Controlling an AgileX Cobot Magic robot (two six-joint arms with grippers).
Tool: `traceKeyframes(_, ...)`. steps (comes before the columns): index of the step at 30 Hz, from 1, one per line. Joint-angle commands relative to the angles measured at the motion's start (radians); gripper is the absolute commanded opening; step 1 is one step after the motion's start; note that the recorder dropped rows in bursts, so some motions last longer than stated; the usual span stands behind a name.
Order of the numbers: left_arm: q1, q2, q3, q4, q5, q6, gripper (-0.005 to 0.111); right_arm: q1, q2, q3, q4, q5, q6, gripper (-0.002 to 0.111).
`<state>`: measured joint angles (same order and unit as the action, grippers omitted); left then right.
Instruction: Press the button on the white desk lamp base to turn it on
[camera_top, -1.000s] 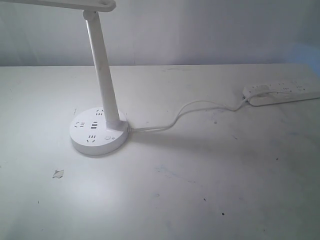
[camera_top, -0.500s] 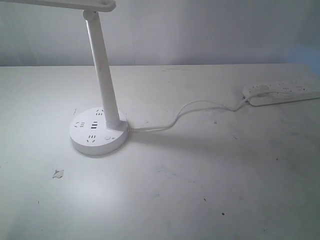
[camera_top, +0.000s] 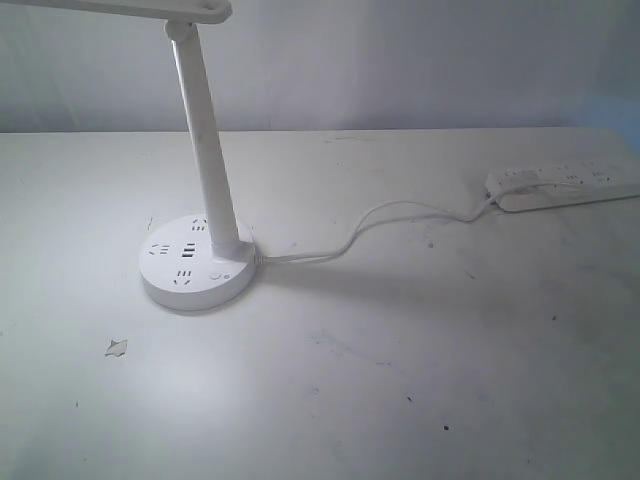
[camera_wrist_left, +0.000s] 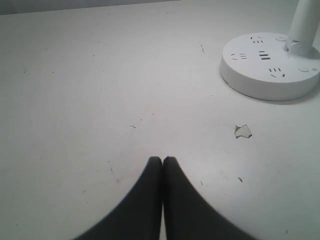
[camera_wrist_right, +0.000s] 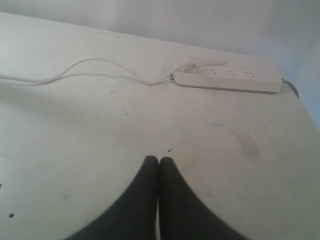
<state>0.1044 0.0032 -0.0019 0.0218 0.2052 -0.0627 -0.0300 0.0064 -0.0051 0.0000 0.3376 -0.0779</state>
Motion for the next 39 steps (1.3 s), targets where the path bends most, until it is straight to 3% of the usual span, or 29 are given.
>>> traceKeyframes(1, -0.008, -0.003, 0.002, 0.000, -0.004, 0.000, 0.000, -0.006, -0.006, 0.005, -0.006, 0.000, 0.004, 0.000)
traceKeyframes(11, -0.008, -0.003, 0.002, 0.000, -0.004, 0.000, 0.000, -0.015, -0.006, 0.005, 0.000, 0.000, 0.004, 0.000)
traceKeyframes(20, -0.008, -0.003, 0.002, 0.000, -0.004, 0.000, 0.000, -0.118, -0.006, 0.005, 0.000, -0.002, 0.004, 0.000)
traceKeyframes(39, -0.008, -0.003, 0.002, 0.000, -0.004, 0.000, 0.000, -0.118, -0.006, 0.005, 0.000, 0.000, 0.004, 0.000)
